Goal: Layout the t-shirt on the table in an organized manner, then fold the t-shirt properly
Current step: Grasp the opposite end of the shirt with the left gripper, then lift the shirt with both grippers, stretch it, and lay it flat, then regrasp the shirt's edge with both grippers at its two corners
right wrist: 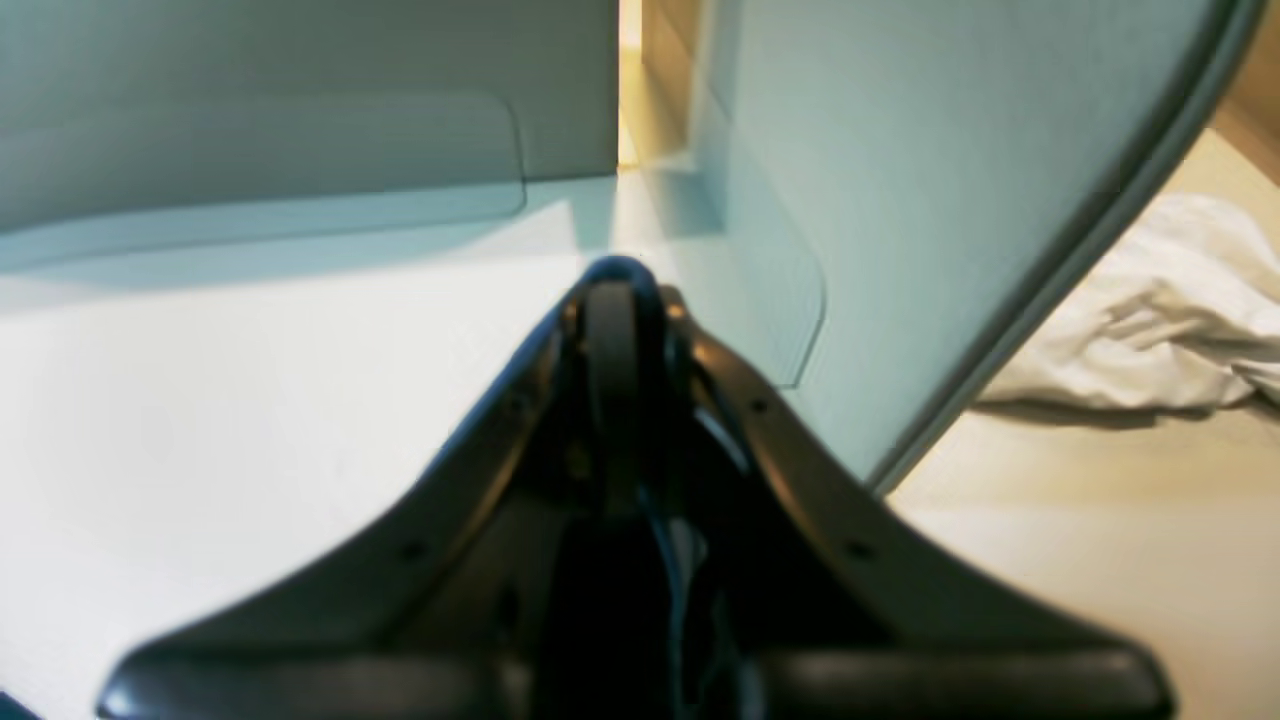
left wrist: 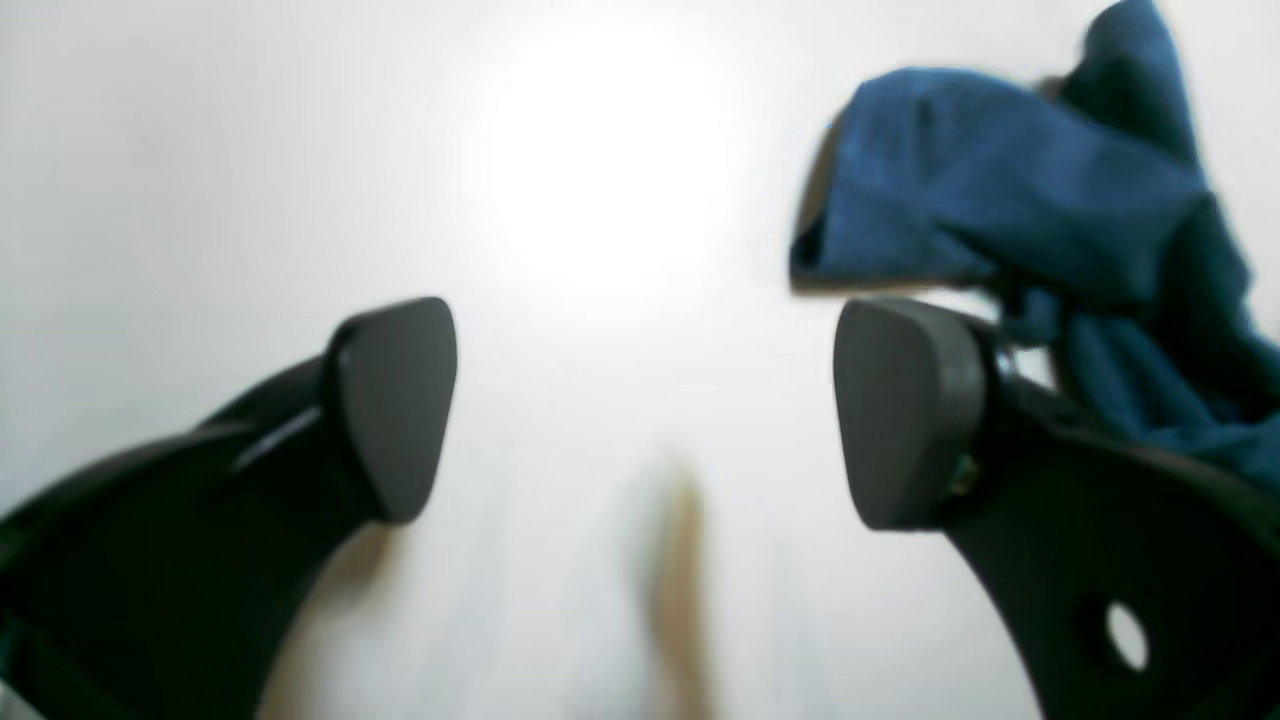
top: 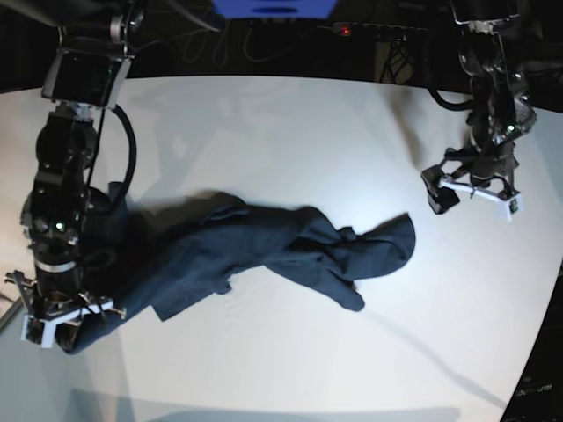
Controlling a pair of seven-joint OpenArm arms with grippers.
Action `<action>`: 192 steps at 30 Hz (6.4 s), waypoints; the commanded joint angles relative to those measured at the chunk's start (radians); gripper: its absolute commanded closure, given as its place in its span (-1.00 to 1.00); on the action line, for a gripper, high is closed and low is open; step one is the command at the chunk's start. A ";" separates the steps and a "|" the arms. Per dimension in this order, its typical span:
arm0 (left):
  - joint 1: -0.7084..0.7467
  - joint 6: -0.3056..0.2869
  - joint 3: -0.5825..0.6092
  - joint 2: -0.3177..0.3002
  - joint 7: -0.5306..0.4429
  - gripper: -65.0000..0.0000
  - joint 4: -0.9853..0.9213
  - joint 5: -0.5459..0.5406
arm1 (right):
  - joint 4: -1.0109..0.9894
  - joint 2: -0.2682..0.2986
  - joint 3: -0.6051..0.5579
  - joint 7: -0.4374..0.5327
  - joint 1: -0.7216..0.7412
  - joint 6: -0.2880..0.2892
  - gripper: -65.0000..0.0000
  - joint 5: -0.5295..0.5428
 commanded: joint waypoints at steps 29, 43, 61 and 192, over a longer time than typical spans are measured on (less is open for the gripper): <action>-0.360 -0.003 0.315 -0.007 -0.287 -0.28 -0.500 -0.005 | 0.047 0.009 0.002 0.031 -0.128 -0.005 1.00 -0.001; -0.206 -0.005 0.269 -0.059 -0.240 0.99 -0.257 -0.016 | 0.074 0.012 0.000 0.029 -0.161 -0.005 1.00 -0.001; 0.044 -0.005 -0.259 -0.060 0.201 0.99 0.360 -0.314 | 0.323 0.008 0.002 0.031 -0.229 -0.005 1.00 -0.001; -0.015 -0.005 -0.087 -0.076 -0.005 1.00 -0.039 -0.299 | 0.082 0.009 -0.040 -0.005 -0.500 -0.004 1.00 -0.003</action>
